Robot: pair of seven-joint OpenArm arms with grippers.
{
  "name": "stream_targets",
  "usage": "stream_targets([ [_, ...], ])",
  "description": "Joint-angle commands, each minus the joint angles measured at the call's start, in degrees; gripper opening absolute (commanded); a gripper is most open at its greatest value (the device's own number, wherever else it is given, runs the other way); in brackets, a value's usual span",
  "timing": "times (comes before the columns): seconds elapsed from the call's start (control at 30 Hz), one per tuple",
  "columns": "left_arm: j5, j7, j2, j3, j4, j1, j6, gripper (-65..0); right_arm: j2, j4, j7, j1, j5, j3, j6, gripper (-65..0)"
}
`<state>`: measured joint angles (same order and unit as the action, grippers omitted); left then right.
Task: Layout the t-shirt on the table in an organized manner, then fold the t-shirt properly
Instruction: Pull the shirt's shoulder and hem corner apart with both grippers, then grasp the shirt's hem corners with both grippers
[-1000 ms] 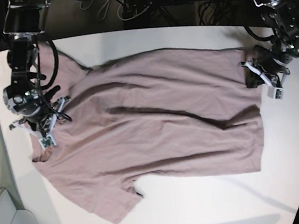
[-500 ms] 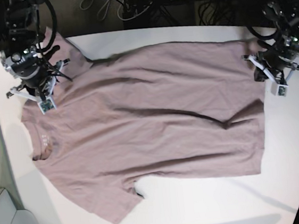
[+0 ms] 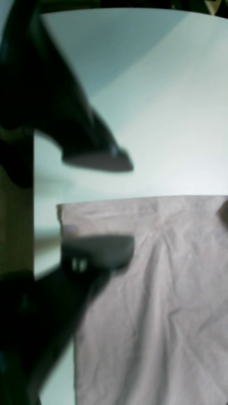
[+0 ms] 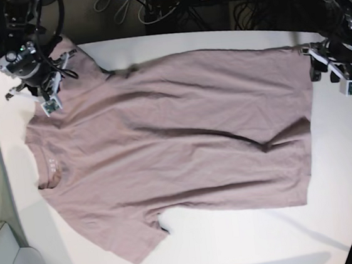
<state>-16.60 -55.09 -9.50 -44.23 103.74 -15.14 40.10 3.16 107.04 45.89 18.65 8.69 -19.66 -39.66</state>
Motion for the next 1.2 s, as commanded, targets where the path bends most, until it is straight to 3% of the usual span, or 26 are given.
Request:
stream_targets([
  [0.0, -0.94, 1.07, -0.74, -0.12, 2.15, -0.2, -0.14, -26.0, 0.49, 1.04, -1.19, -0.41, -0.38, -0.6, -0.34, -60.8],
  [0.13, -1.03, 1.07, 1.1, -0.39, 6.54, -1.0, -0.14, -26.0, 0.67, 1.04, -1.27, 1.35, -0.38, -1.57, -0.34, -54.3],
  [0.37, -1.03, 1.07, 2.77, -0.48, 8.83, -3.19, -0.14, -25.8, 0.93, 1.04, -1.19, 3.37, -0.38, -1.75, -0.34, -54.4],
  [0.63, -1.11, 0.98, 2.86, -0.48, 9.09, -5.22, -0.14, -25.5, 0.49, 1.04, -1.19, 3.63, -0.38, -8.69, -0.34, -53.7],
  [0.9, -8.32, 1.77, 2.6, -0.56, 8.83, -8.82, -0.14, -25.5, -1.97, 2.45, -1.19, 3.81, -0.38, -13.26, -0.34, -42.0],
  [1.03, -4.19, 1.77, 2.77, -0.56, 8.56, -7.15, -0.32, -25.6, -1.97, 2.45, -1.19, 4.69, -0.47, -13.26, -0.34, -34.6],
  [1.17, 0.91, 1.77, 2.86, -0.56, 6.89, -5.74, -0.4, -25.7, -1.97, 2.45, -1.19, 4.77, -0.47, -13.26, -0.34, -33.7],
])
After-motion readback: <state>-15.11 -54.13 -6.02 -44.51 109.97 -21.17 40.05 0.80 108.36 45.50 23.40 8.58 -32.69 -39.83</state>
